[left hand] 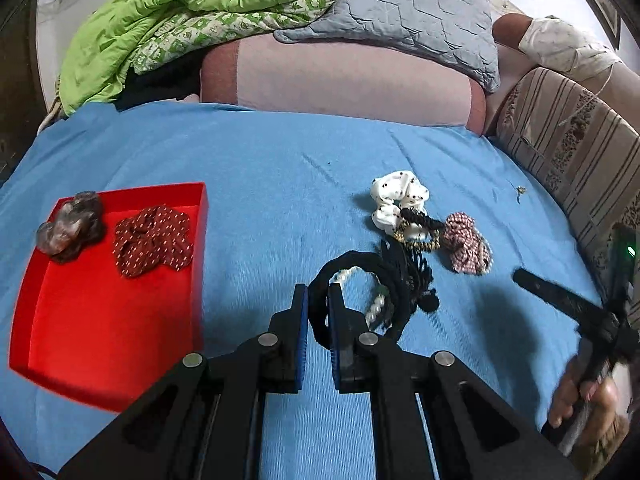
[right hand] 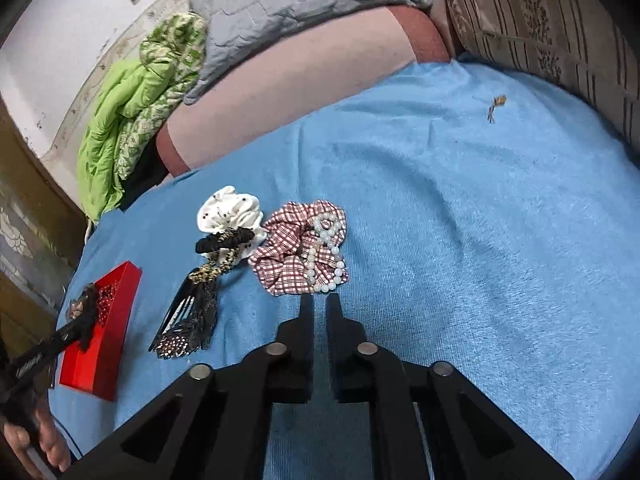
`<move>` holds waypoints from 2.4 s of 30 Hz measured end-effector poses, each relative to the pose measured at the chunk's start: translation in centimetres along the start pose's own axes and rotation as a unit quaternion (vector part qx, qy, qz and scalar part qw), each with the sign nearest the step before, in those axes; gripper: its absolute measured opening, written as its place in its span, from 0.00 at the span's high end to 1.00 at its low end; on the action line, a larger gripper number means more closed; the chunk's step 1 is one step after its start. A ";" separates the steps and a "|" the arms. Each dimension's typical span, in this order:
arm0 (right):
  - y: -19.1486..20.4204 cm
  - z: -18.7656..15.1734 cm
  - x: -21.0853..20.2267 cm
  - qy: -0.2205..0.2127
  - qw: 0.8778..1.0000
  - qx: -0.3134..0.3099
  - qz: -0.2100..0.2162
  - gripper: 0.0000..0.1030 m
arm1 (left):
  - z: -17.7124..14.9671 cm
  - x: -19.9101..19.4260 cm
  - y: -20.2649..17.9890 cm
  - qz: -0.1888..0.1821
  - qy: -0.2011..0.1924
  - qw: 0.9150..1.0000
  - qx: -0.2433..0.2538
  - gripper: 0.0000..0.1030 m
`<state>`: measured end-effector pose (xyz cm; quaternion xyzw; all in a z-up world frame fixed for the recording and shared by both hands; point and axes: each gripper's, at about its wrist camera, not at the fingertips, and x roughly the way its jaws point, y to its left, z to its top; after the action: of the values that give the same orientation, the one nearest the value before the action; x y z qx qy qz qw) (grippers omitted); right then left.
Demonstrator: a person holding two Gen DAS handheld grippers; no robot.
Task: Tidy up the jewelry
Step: 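Carry the hair tie and pearl bracelet over the red tray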
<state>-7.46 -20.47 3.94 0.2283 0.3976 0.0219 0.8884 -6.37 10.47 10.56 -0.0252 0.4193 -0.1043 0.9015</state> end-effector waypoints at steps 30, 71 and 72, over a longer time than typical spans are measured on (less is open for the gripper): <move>1.9 0.4 -2.5 -0.032 0.998 -0.018 0.052 0.93 | -2.6 -2.8 0.5 0.030 -0.010 0.999 -0.001 0.91; 34.2 -9.7 2.2 0.090 0.939 -0.274 0.188 0.93 | -5.3 -4.5 22.3 0.218 -0.001 0.967 -0.131 0.91; 34.5 -10.0 2.8 0.098 0.938 -0.270 0.193 0.93 | -5.4 -4.3 22.6 0.222 0.001 0.966 -0.135 0.91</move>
<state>-7.77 14.86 10.79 0.0488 0.4101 0.3220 0.8519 -9.44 33.63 7.34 -0.0525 0.4257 0.1559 0.8898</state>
